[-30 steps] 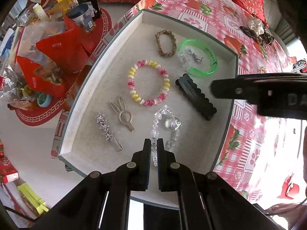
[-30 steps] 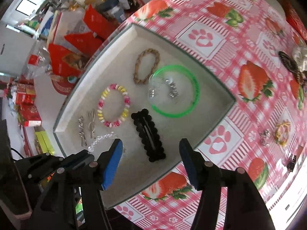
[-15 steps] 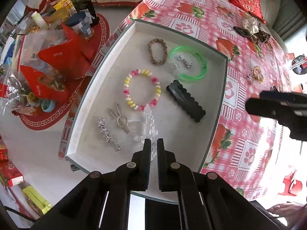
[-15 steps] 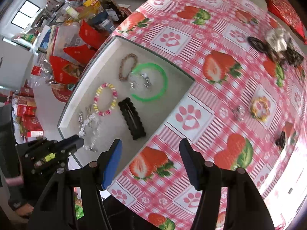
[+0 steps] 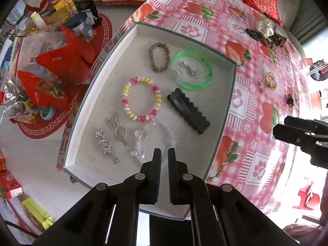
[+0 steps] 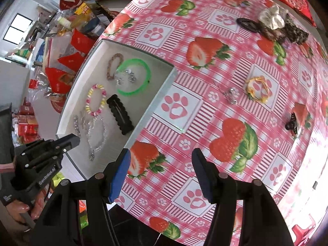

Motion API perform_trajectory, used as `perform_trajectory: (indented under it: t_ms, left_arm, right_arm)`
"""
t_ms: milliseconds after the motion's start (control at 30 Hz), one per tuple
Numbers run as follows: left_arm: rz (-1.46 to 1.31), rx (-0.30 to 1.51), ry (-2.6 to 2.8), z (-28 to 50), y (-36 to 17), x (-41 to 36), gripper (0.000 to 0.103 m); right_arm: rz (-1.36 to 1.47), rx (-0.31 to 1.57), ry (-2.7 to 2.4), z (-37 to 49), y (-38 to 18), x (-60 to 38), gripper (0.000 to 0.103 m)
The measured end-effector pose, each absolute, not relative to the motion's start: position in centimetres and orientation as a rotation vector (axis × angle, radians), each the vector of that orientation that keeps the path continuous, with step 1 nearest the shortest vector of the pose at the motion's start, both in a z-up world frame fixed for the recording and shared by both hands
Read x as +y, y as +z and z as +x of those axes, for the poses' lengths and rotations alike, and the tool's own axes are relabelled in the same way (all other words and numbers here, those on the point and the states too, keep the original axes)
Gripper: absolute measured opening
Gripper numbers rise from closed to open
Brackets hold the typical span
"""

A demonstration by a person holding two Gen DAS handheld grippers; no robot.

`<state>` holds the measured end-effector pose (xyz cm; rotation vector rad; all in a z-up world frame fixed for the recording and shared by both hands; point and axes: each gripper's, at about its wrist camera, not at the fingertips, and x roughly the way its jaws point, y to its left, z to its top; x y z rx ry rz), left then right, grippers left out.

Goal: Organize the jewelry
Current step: 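Withdraw both open tools from the tray back over the table, then grasp the yellow flower hair tie with the left tool while the right tool grasps the black claw clip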

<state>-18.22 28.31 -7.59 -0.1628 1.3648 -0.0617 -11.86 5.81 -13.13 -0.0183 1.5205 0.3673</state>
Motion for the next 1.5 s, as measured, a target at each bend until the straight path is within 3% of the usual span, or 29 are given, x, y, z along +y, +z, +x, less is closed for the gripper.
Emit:
perform_trajectory:
  t_ms: [33, 67, 100, 133, 167, 533, 1033, 1500]
  left_arm:
    - [-0.171, 1.358, -0.072, -18.1, -7.4, 28.1, 0.011]
    - [-0.176, 1.347, -0.084, -18.0, -7.0, 27.9, 0.011]
    - [-0.174, 1.34, -0.095, -17.9, -6.8, 27.7, 0.03]
    - [-0.171, 1.336, -0.103, -17.8, -6.6, 27.5, 0.103]
    - [-0.163, 1.321, -0.104, -17.6, -6.5, 27.0, 0.1]
    - [-0.016, 1.275, -0.097, -14.5, -12.0, 20.4, 0.103]
    - [0.054, 1.361, -0.189, -10.6, -22.0, 10.2, 0.103]
    - [0.118, 1.36, -0.24, -0.7, -28.2, 1.3, 0.103]
  right_arm:
    - [-0.013, 1.515, 0.362, -11.9, -13.0, 5.5, 0.067]
    - [-0.008, 1.511, 0.359, -12.0, -12.9, 5.3, 0.077]
    - [0.0, 1.505, 0.352, -12.1, -12.8, 4.9, 0.083]
    - [0.009, 1.495, 0.342, -12.1, -12.6, 4.6, 0.085]
    - [0.017, 1.487, 0.334, -12.1, -12.5, 4.3, 0.086]
    - [0.108, 1.439, 0.255, -12.5, -12.1, -0.3, 0.087]
    - [0.128, 1.505, 0.044, -13.2, -14.3, -11.1, 0.087]
    - [0.166, 1.519, -0.043, -10.0, -16.5, -17.0, 0.087]
